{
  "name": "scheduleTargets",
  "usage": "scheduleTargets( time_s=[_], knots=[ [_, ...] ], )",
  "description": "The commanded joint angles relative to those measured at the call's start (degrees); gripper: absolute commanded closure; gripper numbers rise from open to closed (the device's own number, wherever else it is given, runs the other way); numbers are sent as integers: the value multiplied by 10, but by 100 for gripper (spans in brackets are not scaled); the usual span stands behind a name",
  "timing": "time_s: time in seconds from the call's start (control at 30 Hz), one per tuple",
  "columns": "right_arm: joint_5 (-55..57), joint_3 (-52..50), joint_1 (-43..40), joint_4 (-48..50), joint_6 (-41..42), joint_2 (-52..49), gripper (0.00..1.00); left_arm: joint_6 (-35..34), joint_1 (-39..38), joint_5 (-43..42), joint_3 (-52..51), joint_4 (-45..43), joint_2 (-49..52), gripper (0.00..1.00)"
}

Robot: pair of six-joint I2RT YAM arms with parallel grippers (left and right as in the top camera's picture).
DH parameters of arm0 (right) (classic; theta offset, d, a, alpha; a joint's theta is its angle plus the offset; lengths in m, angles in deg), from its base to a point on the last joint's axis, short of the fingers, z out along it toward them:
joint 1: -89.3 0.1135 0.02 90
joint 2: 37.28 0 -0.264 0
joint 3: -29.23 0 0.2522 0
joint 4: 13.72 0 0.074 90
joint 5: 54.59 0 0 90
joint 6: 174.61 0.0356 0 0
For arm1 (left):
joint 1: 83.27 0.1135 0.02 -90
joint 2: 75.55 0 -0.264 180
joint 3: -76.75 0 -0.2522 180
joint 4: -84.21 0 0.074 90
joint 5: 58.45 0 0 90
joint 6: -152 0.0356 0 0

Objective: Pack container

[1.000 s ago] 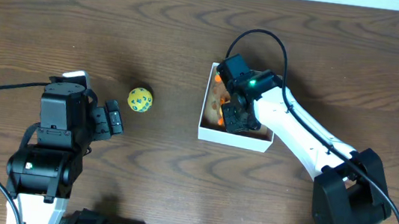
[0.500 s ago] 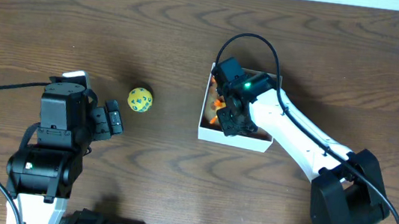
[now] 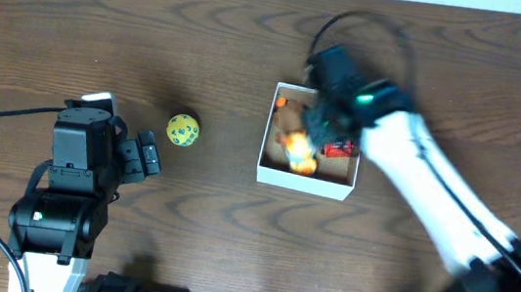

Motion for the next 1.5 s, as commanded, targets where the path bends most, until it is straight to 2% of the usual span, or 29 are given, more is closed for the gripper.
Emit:
scheduleTargets(
  time_s=[0.0,0.23,0.27,0.3,0.33,0.47,0.63,0.8,0.9,1.0,1.07,1.23,1.47],
  knots=[
    [21,28,-69,-4,21,87,34,-5,2,4,9,4,0,2],
    [21,23,-209,-77,21,134,27,-5,2,5,9,7,0,2],
    [20,19,-229,-86,27,133,22,-5,2,5,9,7,0,2],
    [20,12,-251,-92,46,133,9,-5,2,5,9,7,0,2],
    [15,4,-273,-94,64,133,1,-5,2,5,9,6,0,2],
    [-39,-30,-355,-94,65,130,1,-5,2,-4,9,2,0,2],
    [-40,-81,-411,-90,51,130,1,-5,-9,-54,35,-4,25,2],
    [-40,-133,-420,-71,40,129,1,-8,-68,3,145,23,152,2],
    [-40,-156,-420,-61,39,129,1,-30,-76,4,182,28,245,2],
    [-40,-174,-420,-54,35,129,1,-53,-72,-8,184,26,331,2],
    [-40,-180,-420,-52,35,129,1,-52,-71,-39,184,20,389,2],
    [-40,-182,-420,-51,35,129,1,-52,-71,-46,184,5,499,2],
    [-40,-182,-419,-52,30,130,1,-49,-70,-45,184,-21,577,2]
  ],
)
